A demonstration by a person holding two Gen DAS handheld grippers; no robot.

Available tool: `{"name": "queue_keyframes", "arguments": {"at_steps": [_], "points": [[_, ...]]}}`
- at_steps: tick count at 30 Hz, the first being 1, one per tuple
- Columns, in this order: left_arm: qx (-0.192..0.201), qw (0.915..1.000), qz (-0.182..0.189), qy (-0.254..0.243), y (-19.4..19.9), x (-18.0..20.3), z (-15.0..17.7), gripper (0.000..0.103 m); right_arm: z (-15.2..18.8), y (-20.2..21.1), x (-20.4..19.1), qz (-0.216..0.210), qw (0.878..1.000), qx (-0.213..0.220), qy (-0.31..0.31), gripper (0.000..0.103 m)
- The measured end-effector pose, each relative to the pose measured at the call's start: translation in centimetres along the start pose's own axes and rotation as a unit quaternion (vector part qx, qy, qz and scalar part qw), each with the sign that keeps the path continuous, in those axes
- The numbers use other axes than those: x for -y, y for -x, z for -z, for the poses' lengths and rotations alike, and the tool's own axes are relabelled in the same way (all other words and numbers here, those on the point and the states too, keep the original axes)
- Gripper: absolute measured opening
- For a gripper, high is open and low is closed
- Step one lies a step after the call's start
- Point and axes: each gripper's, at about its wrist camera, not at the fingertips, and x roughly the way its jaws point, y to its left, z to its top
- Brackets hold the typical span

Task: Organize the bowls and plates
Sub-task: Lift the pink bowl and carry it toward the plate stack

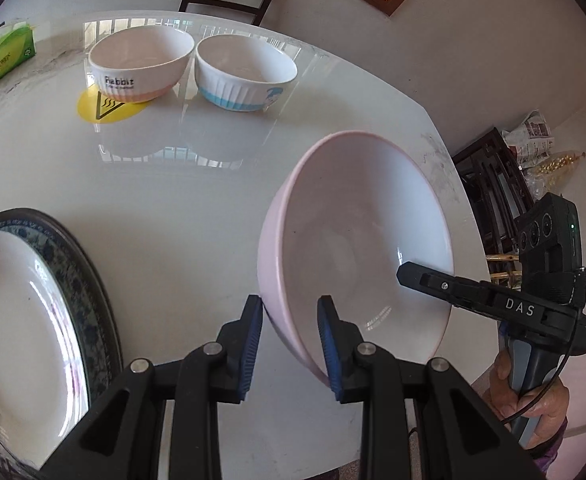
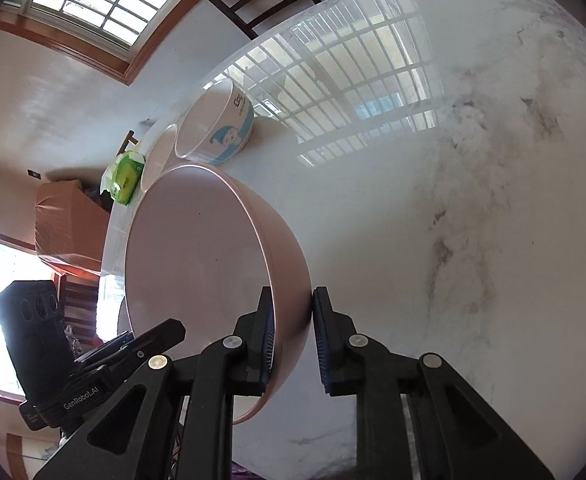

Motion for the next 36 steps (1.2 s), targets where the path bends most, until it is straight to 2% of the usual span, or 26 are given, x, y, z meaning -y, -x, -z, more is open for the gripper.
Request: {"name": "queue_keyframes", "arguments": {"at_steps": [6, 14, 36], "points": [[-0.004, 0.9997, -0.021, -0.009, 1.6, -1.9, 3.5, 0.029, 5.4, -1.1, -2.1, -0.001, 1.0, -0.019, 0.019, 0.02], [0.009, 0.9994, -0.028, -0.016, 2.0, -2.8, 4.9, 0.029, 7.6, -2.2, -2.9, -0.003, 0.999, -0.032, 0.015, 0.021], [0.045, 0.9957, -0.055, -0.059, 1.2, -3.0, 3.7, 0.029, 7.8, -1.8, -3.1, -0.013, 1.0, -0.017, 0.008, 0.026]]}}
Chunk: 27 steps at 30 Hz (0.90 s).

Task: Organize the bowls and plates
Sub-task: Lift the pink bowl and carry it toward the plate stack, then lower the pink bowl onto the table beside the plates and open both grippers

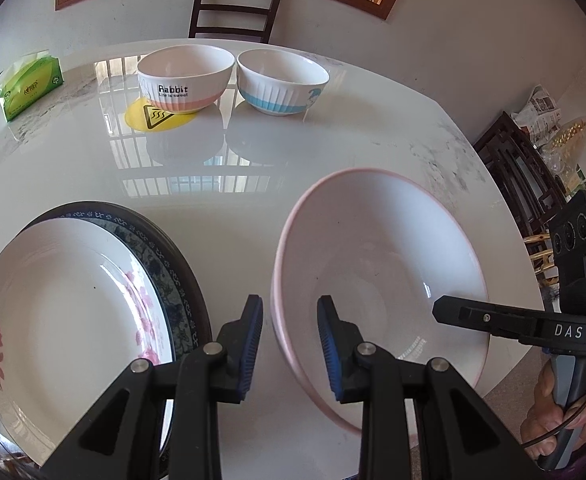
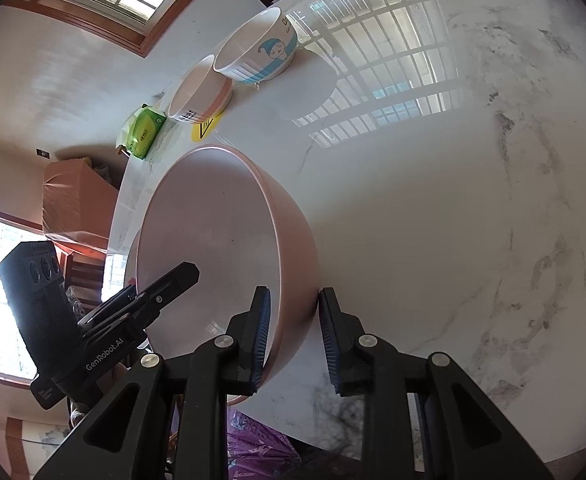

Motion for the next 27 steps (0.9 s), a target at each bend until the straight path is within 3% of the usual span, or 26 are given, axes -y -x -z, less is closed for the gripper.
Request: {"name": "queue_keyframes", "arguments": {"at_steps": [8, 14, 19, 23, 27], "points": [[0.015, 0.9999, -0.007, -0.002, 0.6, -0.2, 0.0, 0.029, -0.1, 0.9, 0.1, -0.001, 1.0, 0.02, 0.004, 0.029], [0.04, 0.9986, -0.03, -0.019, 2.6, -0.1, 0.3, 0.038, 0.0, 2.8, 0.6, -0.004, 0.998, 0.067, 0.009, 0.03], [0.048, 0.9981, -0.031, -0.023, 3.8, -0.6, 0.3, 0.049, -0.4, 3.9, 1.0, 0.008, 0.995, 0.099, 0.023, 0.037], [0.041, 0.9985, -0.025, -0.026, 4.3, -0.7, 0.1, 0.049, -0.8, 4.3, 0.7, 0.015, 0.993, 0.111, 0.038, 0.037], [0.045, 0.9986, -0.015, -0.023, 4.8, -1.2, -0.1, 0.049, -1.3, 5.0, 0.8, -0.027, 0.992, 0.114, 0.038, 0.037]]}}
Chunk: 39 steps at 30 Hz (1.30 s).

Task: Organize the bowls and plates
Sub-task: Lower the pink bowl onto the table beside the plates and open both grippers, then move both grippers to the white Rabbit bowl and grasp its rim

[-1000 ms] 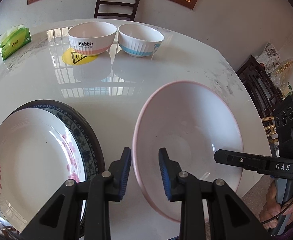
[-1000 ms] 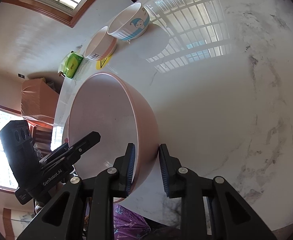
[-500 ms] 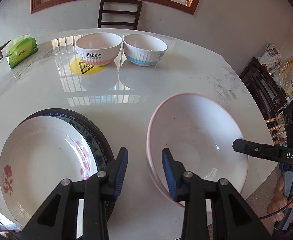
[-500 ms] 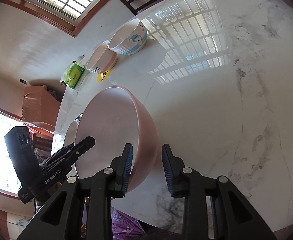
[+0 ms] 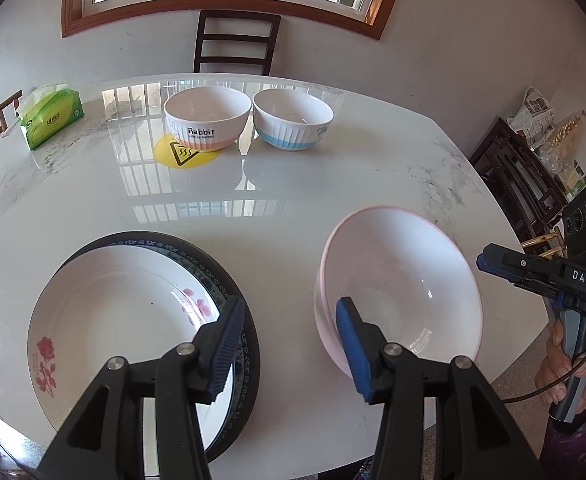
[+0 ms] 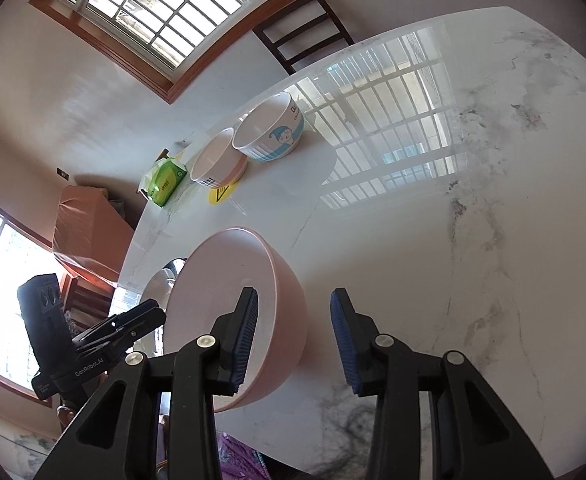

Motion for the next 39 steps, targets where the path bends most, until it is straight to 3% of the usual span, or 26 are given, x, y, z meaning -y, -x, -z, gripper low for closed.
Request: {"name": "queue_keyframes", "arguments": {"at_steps": [5, 8, 14, 18, 23, 30, 35, 37, 39], "points": [[0.004, 0.9986, 0.046, 0.027, 0.7, -1.4, -0.9, 0.049, -0.8, 0.4, -0.4, 0.005, 1.0, 0.013, 0.01, 0.037], [0.025, 0.9978, 0.048, 0.039, 1.5, -2.1, -1.8, 0.049, -1.7, 0.5, -0.6, 0.005, 1.0, 0.014, 0.013, 0.038], [0.03, 0.9959, 0.036, 0.077, 1.3, -4.7, -4.1, 0.049, -4.9, 0.7, -1.8, 0.012, 0.999, 0.001, 0.034, 0.038], [0.013, 0.9938, 0.053, 0.096, 0.4, -5.7, -5.7, 0.049, -6.9, 0.5, -2.1, 0.017, 0.999, -0.016, 0.033, 0.041], [-0.011, 0.9943, 0.077, 0.073, -1.7, -4.5, -9.6, 0.049, -9.5, -1.0, -1.6, 0.019, 0.999, -0.037, 0.027, 0.04], [-0.062, 0.9887, 0.109, 0.081, -7.6, -3.7, -15.1, 0.049, -13.6, -4.3, -0.3, 0.016, 0.998, -0.058, 0.031, 0.04], [-0.078, 0.9883, 0.094, 0.092, -10.7, -4.0, -17.6, 0.049, -16.7, -6.9, 0.7, 0.031, 0.996, -0.067, 0.056, 0.04], [-0.064, 0.9896, 0.09, 0.092, -10.6, -4.5, -18.2, 0.049, -17.8, -7.7, 1.2, 0.024, 0.996, -0.067, 0.056, 0.04], [-0.046, 0.9933, 0.061, 0.087, -9.8, -5.3, -18.7, 0.049, -18.4, -8.2, 1.1, -0.009, 0.996, -0.068, 0.051, 0.041]]}}
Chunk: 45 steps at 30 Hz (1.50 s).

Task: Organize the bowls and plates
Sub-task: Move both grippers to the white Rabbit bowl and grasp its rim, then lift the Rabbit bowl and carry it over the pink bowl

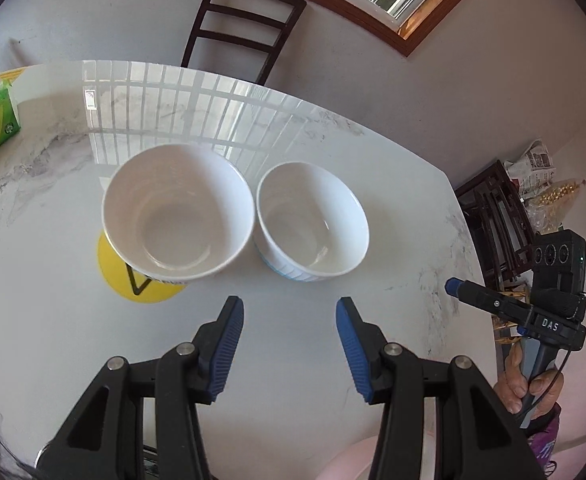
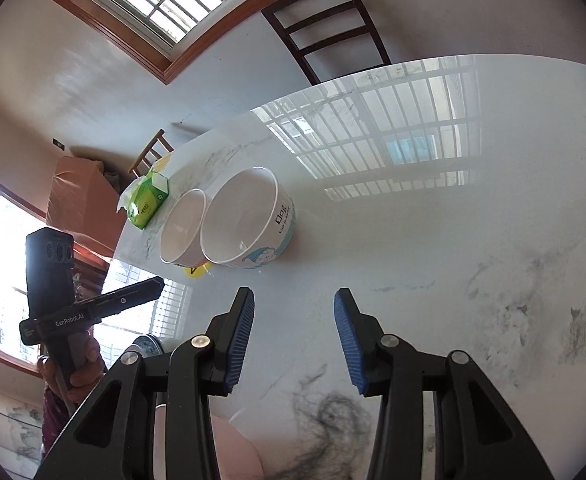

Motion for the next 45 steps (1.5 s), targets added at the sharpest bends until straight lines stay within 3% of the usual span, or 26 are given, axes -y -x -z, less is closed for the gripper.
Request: {"name": "queue_keyframes", "arguments": {"at_steps": [2, 6, 8, 13, 17, 22, 33, 35, 39, 45], "points": [[0.018, 0.9997, -0.013, 0.008, 1.2, -1.2, -0.6, 0.049, -0.3, -0.5, -1.4, -0.036, 0.999, -0.009, 0.021, 0.041], [0.04, 0.9983, -0.032, 0.027, 2.9, -4.3, -1.6, 0.049, -1.8, -2.7, -4.9, -0.068, 0.996, -0.037, 0.04, 0.049], [0.039, 0.9972, -0.045, 0.045, 2.8, -6.3, -1.8, 0.05, -2.8, -4.2, -6.9, -0.061, 0.995, -0.049, 0.057, 0.049], [0.029, 0.9955, -0.024, 0.087, 1.6, -10.4, -1.8, 0.049, -5.8, -7.9, -10.7, -0.048, 0.991, -0.071, 0.103, 0.049], [0.033, 0.9961, 0.004, 0.082, 1.1, -11.1, -1.9, 0.049, -8.1, -10.9, -12.0, -0.031, 0.989, -0.079, 0.122, 0.049], [0.034, 0.9965, -0.013, 0.076, -0.1, -11.5, -2.5, 0.049, -9.9, -14.4, -12.4, -0.013, 0.986, -0.092, 0.136, 0.049], [0.014, 0.9947, 0.017, 0.1, -3.5, -12.7, -1.9, 0.044, -10.4, -20.0, -14.2, 0.041, 0.976, -0.124, 0.172, 0.048], [0.019, 0.9947, 0.024, 0.098, -3.6, -12.6, -1.9, 0.036, -10.1, -21.0, -14.6, 0.051, 0.973, -0.132, 0.184, 0.044], [0.036, 0.996, -0.006, 0.081, -3.5, -11.8, -1.9, 0.029, -9.2, -22.2, -15.1, 0.111, 0.96, -0.136, 0.218, 0.01], [0.05, 0.9962, -0.029, 0.065, -3.3, -10.2, -1.5, 0.023, -9.2, -21.0, -14.1, 0.099, 0.968, -0.116, 0.197, 0.008]]}}
